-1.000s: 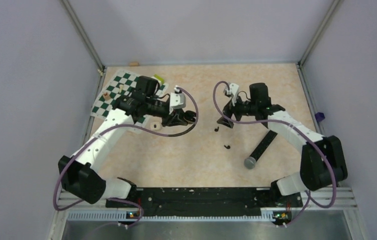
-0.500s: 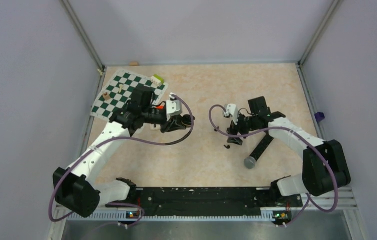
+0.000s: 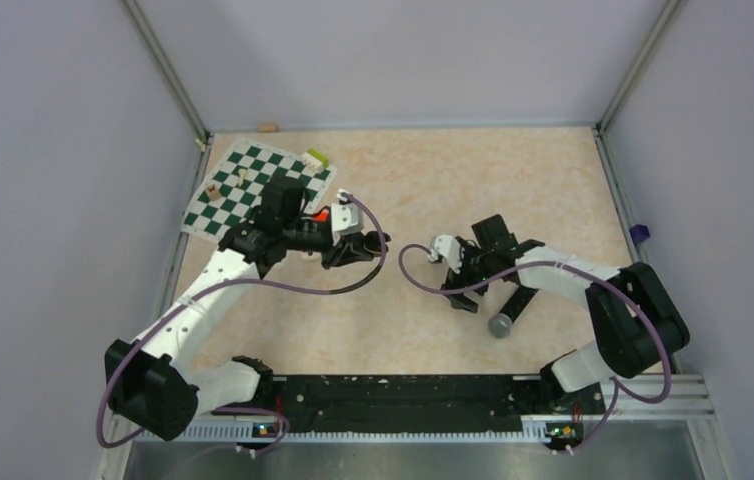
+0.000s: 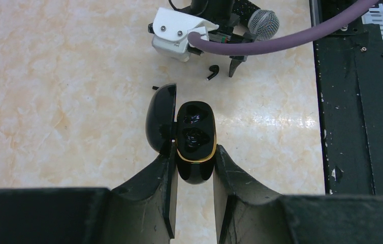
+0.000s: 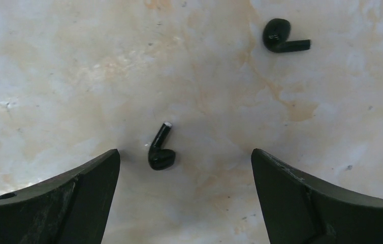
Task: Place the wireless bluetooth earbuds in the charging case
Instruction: Pick up the earbud from the center of the board.
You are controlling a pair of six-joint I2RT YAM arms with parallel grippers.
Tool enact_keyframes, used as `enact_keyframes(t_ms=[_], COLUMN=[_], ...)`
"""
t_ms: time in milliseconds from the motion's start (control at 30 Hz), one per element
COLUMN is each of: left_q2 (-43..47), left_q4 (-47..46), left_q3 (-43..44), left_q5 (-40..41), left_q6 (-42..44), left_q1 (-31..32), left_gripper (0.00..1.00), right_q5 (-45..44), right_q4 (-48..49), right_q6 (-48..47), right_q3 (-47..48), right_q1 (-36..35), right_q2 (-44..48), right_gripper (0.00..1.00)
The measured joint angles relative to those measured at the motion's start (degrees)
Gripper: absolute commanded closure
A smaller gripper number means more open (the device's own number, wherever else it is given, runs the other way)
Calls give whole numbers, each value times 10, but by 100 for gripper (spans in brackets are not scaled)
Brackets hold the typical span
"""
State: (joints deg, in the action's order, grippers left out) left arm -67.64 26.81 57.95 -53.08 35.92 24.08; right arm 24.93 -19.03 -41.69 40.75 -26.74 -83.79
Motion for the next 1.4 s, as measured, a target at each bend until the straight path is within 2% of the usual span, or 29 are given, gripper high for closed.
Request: enact_keyframes(t_ms=[267,767,933,1100,1267,1400], left_q2=[0,0,0,0,0,0], left_q4=[-9,-13,-14,-15,-16,-16], left_q3=[-3,-3,-3,-3,-3,-3], left_q5=[-3,-12,-14,-15,-15,-15], left_q6=[0,-11,-13,-13,-14,-14], left_q1=[0,0,0,0,0,0], left_gripper=[100,100,100,100,100,100], right_q5=[-97,-203,-134,-42,7,14], right_q4=[79,122,58,-20,-64,-107], right_q6=[14,9,24,58,115,146], right_q3=[-10,-16,25,114,177,177], right_q1=[-4,-3,23,62,64,64], right_q2=[9,34,35,20,-67,-135], right_gripper=[1,1,5,19,33,37])
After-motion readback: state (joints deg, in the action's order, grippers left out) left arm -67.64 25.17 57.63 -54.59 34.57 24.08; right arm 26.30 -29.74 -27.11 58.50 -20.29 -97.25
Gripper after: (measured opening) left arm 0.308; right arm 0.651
